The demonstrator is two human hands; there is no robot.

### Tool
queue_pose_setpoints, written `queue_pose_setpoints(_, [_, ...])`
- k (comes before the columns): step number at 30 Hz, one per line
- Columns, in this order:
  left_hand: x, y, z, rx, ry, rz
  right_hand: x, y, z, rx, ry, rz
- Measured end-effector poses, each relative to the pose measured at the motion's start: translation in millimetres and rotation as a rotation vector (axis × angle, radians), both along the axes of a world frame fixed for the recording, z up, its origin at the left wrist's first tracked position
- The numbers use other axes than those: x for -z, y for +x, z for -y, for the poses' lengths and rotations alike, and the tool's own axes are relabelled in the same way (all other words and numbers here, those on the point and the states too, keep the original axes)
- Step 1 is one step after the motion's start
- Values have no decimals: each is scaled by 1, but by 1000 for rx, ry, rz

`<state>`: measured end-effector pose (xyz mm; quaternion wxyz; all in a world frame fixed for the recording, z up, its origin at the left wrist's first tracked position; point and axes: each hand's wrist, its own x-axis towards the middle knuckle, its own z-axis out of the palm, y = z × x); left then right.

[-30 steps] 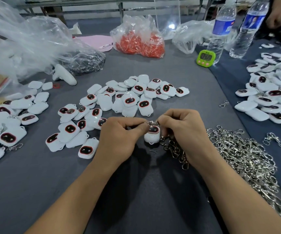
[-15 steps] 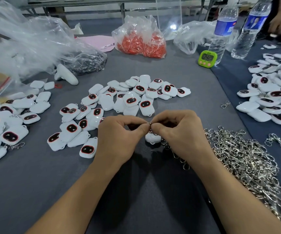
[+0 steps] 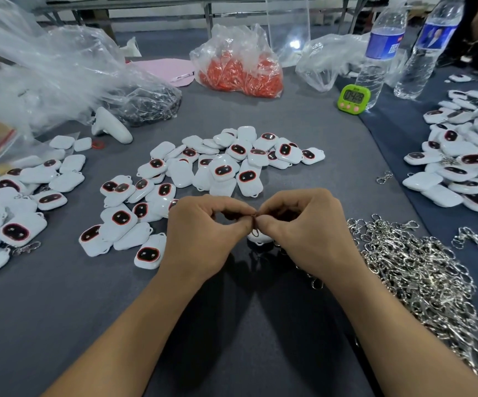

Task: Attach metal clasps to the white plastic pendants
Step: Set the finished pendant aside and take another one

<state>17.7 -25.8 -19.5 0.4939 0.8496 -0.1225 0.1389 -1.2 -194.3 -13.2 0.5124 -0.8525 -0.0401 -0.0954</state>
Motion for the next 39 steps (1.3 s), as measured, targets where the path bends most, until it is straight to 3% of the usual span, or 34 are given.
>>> queue_pose_setpoints(7, [2,5,-1,50,-126,-146,1,2,-1,18,83,-16])
queue_pose_setpoints(14, [0,10,-2,246,-301,-299,4,6,2,-15,159,-29])
queue_pose_setpoints(29, [-5,10,-11,376,-210,-423,5,9,13,-196,86,-89])
queue_pose_setpoints(32, [-6,9,-9,302,-199,-385,5,8,11,-156,58,-71])
queue_pose_setpoints(35, [-4,10,-8,51,-246,-253,7,7,9,74,-13,-12])
queue_pose_setpoints(36, [-3,11,-10,-43,-185,-164,6,7,9,110,-78,-20])
queue_pose_setpoints(39, [0,12,-18,-217,283,118,4,6,9,17,-416,-92])
